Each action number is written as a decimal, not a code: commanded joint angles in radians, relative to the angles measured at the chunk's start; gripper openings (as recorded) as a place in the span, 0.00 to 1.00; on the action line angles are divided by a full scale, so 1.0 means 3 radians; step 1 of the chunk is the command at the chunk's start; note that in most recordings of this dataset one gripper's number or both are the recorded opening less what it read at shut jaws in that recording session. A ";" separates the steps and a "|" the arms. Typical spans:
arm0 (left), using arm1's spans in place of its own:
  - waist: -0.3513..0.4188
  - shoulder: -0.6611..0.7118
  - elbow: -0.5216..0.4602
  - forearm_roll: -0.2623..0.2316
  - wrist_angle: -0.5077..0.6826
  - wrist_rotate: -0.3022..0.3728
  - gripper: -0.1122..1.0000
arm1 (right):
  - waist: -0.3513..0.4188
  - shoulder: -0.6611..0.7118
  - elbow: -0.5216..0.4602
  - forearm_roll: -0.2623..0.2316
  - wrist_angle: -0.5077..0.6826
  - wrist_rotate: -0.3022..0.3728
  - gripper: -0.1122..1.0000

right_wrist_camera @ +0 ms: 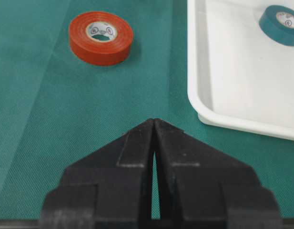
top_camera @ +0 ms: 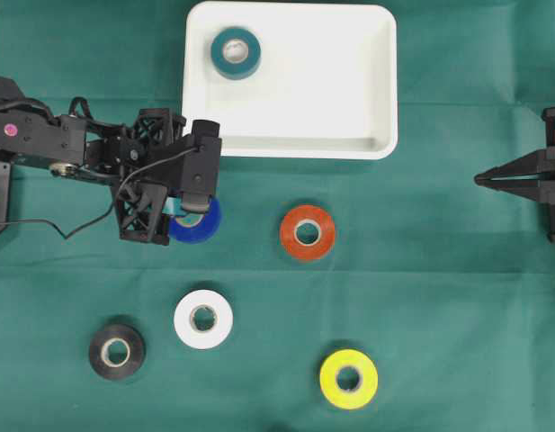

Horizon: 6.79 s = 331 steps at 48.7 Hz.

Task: Put the tape into the white case with the left arm.
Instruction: 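Lift the blue roll and carry it into the white tray, then open the left gripper to release the blue roll, then withdraw the left gripper back to the left side, then move the left gripper down toward the black tape roll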

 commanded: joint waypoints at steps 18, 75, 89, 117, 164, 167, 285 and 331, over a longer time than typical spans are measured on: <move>0.0568 0.0184 -0.0414 0.0010 -0.0005 0.0179 0.33 | 0.0000 0.0020 -0.0041 0.0000 -0.0036 0.0010 0.02; 0.1237 0.0747 -0.0772 0.0010 -0.0148 0.0435 0.33 | 0.0000 0.0020 -0.0036 0.0000 -0.0036 0.0010 0.02; 0.1237 0.0721 -0.0701 0.0010 -0.0148 0.0440 0.80 | 0.0000 0.0020 -0.0036 0.0000 -0.0036 0.0010 0.02; 0.1176 0.0128 -0.0358 0.0005 -0.0133 0.0424 0.70 | 0.0000 0.0020 -0.0041 0.0000 -0.0036 0.0010 0.02; 0.0982 -0.1386 0.0808 -0.0005 -0.0143 0.0419 0.69 | 0.0000 0.0015 -0.0046 0.0000 -0.0036 0.0010 0.02; 0.0956 -0.1386 0.0818 -0.0005 -0.0143 0.0419 0.69 | 0.0000 0.0015 -0.0046 0.0000 -0.0036 0.0010 0.02; -0.0915 -0.2664 0.1483 -0.0015 0.0179 -0.0072 0.68 | 0.0000 0.0020 -0.0026 0.0000 -0.0036 0.0010 0.02; -0.1554 -0.1943 0.1350 -0.0010 0.0107 -0.0072 0.68 | 0.0000 0.0015 -0.0010 0.0000 -0.0056 0.0010 0.02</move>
